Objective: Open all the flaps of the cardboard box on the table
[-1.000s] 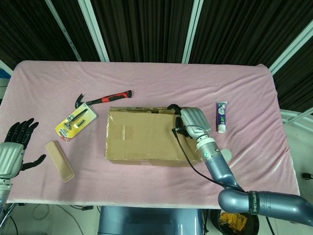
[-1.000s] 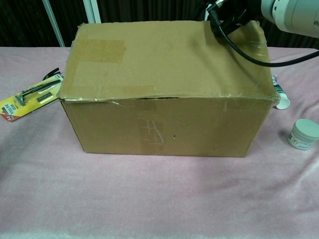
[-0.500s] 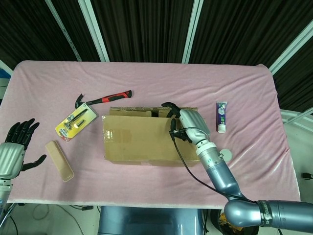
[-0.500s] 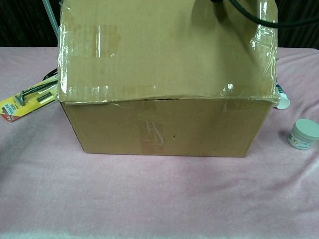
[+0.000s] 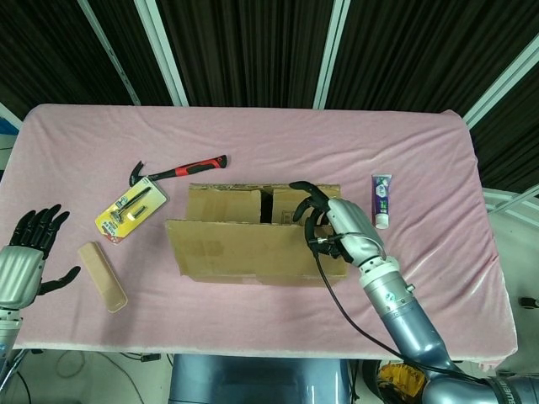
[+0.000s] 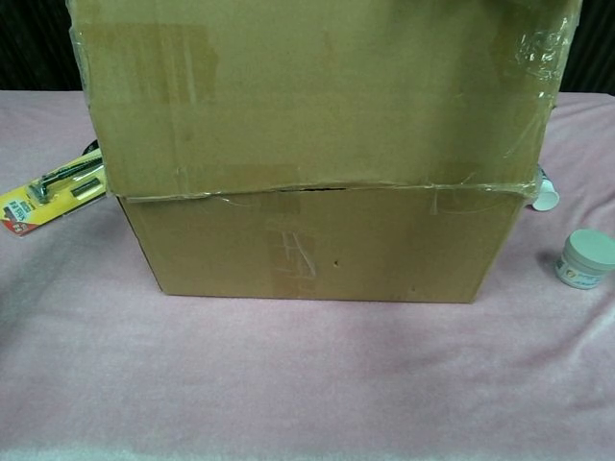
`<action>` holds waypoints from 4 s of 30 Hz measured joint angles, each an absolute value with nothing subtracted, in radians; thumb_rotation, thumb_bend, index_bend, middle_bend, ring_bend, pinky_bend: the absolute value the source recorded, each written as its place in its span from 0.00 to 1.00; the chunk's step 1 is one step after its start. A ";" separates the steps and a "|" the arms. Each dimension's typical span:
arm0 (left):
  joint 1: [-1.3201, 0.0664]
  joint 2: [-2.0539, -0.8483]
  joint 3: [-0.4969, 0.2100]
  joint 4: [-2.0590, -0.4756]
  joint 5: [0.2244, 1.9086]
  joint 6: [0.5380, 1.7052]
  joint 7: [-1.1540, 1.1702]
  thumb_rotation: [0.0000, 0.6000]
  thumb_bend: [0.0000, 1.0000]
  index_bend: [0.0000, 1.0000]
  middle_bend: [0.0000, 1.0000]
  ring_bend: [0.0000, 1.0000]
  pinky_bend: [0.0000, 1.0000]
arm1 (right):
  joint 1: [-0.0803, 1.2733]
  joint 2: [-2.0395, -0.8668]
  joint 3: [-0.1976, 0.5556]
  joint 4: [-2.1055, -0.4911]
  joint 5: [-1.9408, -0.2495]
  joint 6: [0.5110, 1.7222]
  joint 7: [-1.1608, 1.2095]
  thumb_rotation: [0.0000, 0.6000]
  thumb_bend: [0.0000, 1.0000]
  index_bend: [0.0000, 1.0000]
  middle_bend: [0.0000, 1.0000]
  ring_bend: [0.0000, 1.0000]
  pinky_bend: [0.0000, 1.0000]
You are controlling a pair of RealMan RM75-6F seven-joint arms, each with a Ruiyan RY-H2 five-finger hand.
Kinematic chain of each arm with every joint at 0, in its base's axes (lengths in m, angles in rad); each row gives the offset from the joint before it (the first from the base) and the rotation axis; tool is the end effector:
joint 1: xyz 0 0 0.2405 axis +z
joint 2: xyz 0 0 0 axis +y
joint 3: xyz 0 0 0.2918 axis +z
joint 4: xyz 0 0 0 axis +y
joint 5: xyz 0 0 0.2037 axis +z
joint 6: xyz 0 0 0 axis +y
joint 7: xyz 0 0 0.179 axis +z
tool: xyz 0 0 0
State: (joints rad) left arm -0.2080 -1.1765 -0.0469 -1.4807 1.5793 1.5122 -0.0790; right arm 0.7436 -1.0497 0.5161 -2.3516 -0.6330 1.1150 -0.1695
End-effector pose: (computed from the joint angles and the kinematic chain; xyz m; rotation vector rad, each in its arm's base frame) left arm -0.3177 0.2597 0.1703 -1.4982 -0.7789 -1.0559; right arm -0.0404 -0.3452 0.1531 1.5224 -1.5395 1.4298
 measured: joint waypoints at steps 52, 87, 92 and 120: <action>-0.269 -1.127 -0.066 -1.561 1.603 1.431 0.026 1.00 0.20 0.00 0.00 0.00 0.00 | 0.219 -0.913 0.205 -2.167 -1.499 1.263 -0.061 1.00 0.35 0.05 0.12 0.07 0.23; -1.098 -1.157 -0.255 -1.675 1.519 0.466 0.269 1.00 0.77 0.20 0.24 0.15 0.21 | 0.165 -1.255 0.180 -1.554 -1.416 1.431 0.081 1.00 0.41 0.05 0.13 0.07 0.23; -1.149 -1.230 -0.256 -1.632 1.475 0.450 0.325 1.00 0.80 0.22 0.26 0.17 0.23 | 0.166 -1.254 0.177 -1.552 -1.418 1.431 0.086 1.00 0.41 0.05 0.13 0.07 0.23; -1.201 -1.193 -0.232 -1.657 1.384 0.545 0.403 1.00 0.89 0.38 0.54 0.41 0.44 | 0.168 -1.254 0.171 -1.570 -1.404 1.429 0.086 1.00 0.42 0.05 0.13 0.07 0.23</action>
State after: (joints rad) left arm -1.2013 -1.1926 -0.2324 -1.6567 1.3838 0.5452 0.4033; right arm 0.1684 -1.2544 0.1706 -1.5701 -1.4040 1.4291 0.0858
